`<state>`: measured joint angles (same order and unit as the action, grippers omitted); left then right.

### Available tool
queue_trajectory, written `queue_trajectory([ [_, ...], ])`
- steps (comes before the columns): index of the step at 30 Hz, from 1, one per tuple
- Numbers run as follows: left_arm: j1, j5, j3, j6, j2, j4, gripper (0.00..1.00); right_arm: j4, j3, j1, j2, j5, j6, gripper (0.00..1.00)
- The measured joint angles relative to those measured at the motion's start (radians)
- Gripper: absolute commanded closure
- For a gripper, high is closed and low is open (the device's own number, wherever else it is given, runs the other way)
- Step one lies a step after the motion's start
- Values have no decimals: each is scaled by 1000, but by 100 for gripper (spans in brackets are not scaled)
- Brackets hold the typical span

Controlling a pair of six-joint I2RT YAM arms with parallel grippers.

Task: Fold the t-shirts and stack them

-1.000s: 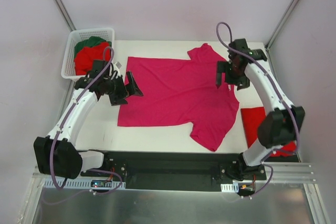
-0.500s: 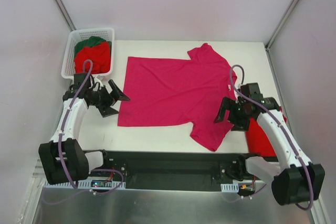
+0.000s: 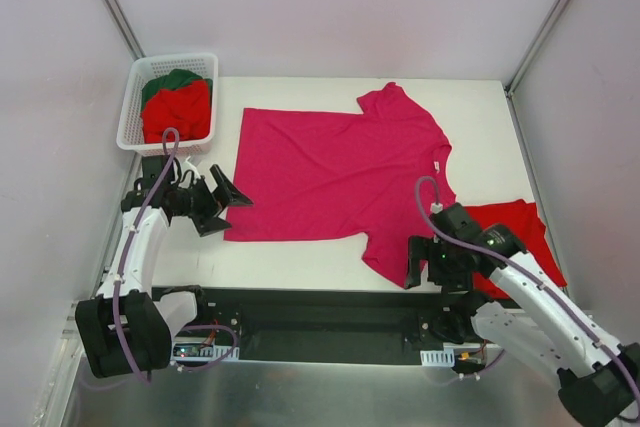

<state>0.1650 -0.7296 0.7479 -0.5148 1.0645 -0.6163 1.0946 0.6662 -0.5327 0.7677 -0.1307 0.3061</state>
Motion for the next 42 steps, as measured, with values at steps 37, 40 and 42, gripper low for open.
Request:
queue_trajectory([
  [37, -191, 346, 71, 85, 121, -228, 1, -175, 24, -676, 451, 481, 234, 52],
  [40, -191, 346, 71, 85, 121, -228, 1, -196, 9, -676, 456, 480, 240, 64],
  [42, -191, 345, 71, 85, 121, -228, 1, -201, -2, -676, 463, 482, 243, 68],
])
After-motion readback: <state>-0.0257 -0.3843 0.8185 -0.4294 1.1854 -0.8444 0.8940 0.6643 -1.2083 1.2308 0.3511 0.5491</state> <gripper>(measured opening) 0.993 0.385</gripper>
